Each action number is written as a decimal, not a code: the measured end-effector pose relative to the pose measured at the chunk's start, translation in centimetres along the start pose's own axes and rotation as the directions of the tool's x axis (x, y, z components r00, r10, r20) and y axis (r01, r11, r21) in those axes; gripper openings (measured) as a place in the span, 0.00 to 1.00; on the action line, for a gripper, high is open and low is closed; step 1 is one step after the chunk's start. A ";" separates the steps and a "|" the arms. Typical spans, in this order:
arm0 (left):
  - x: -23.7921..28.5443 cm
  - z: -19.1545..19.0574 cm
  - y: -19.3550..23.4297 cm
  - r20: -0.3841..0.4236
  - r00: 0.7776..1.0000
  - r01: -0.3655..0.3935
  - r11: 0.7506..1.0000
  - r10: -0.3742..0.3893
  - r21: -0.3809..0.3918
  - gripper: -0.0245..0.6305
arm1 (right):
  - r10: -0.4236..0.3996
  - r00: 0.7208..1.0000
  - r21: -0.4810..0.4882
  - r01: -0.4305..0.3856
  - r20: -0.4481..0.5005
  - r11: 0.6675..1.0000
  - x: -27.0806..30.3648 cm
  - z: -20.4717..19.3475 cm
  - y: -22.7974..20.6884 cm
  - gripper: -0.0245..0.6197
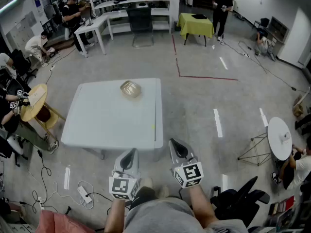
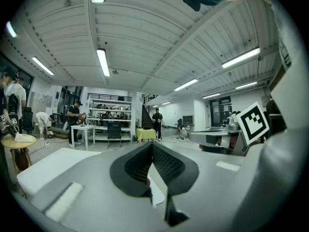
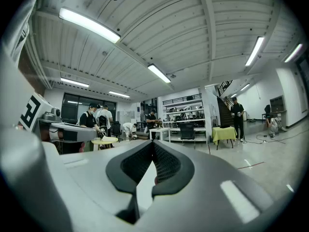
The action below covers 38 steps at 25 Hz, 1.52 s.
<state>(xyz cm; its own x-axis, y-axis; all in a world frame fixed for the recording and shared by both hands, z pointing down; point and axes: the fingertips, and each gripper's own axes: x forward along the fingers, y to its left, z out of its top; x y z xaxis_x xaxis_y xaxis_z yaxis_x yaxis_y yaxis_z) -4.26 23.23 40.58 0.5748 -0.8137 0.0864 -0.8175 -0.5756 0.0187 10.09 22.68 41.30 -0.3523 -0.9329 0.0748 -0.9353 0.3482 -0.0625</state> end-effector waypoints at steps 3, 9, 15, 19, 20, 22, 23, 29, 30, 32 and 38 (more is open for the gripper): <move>0.2 -0.2 0.3 -0.001 1.000 0.002 1.000 -0.002 -0.001 0.05 | -0.006 1.000 -0.002 0.006 -0.004 1.000 0.4 -0.5 0.1 0.04; 1.0 -0.1 1.2 -0.010 1.000 0.011 1.000 -0.011 -0.009 0.05 | -0.012 1.000 0.010 0.012 -0.012 1.000 1.3 -0.5 0.0 0.04; 2.5 -0.5 3.1 -0.028 0.999 0.032 0.999 -0.032 -0.023 0.05 | -0.028 1.000 0.023 0.028 -0.014 0.999 3.3 -0.3 0.1 0.04; 4.1 -0.3 4.3 -0.034 0.998 0.058 0.998 -0.059 -0.033 0.05 | -0.042 0.999 0.033 0.042 -0.021 0.999 4.8 0.0 -0.3 0.04; 4.6 -0.3 4.6 -0.035 0.997 0.065 0.997 -0.066 -0.036 0.05 | -0.049 0.999 0.030 0.050 -0.022 0.998 5.3 0.2 -0.5 0.04; 5.5 -0.3 5.3 -0.035 0.996 0.077 0.996 -0.078 -0.042 0.05 | -0.065 0.998 0.027 0.066 -0.021 0.997 6.1 0.6 -0.9 0.05; 5.9 -0.4 5.7 -0.035 0.996 0.083 0.996 -0.085 -0.045 0.05 | -0.074 0.997 0.026 0.074 -0.021 0.997 6.5 0.7 -1.1 0.04; 8.1 -0.2 8.7 -0.026 0.992 0.118 0.992 -0.120 -0.047 0.05 | -0.106 0.994 0.018 0.107 -0.019 0.994 9.5 1.1 -1.1 0.04; 8.4 0.1 9.1 -0.021 0.992 0.121 0.991 -0.123 -0.048 0.05 | -0.109 0.994 0.016 0.109 -0.019 0.994 10.0 1.4 -1.1 0.04; 8.9 0.7 9.7 -0.013 0.991 0.129 0.990 -0.130 -0.052 0.05 | -0.113 0.993 0.011 0.113 -0.018 0.994 10.8 1.9 -1.0 0.04; 9.6 0.3 11.7 -0.005 0.989 0.146 0.988 -0.146 -0.044 0.05 | -0.114 0.993 0.005 0.114 0.002 0.993 12.9 2.1 0.0 0.04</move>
<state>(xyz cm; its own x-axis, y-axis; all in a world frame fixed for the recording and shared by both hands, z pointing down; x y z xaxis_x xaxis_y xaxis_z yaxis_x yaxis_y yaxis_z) -8.28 8.64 41.29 0.6879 -0.7205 0.0877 -0.7258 -0.6839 0.0747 5.58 10.45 40.19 -0.2430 -0.9668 0.0795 -0.9693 0.2388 -0.0586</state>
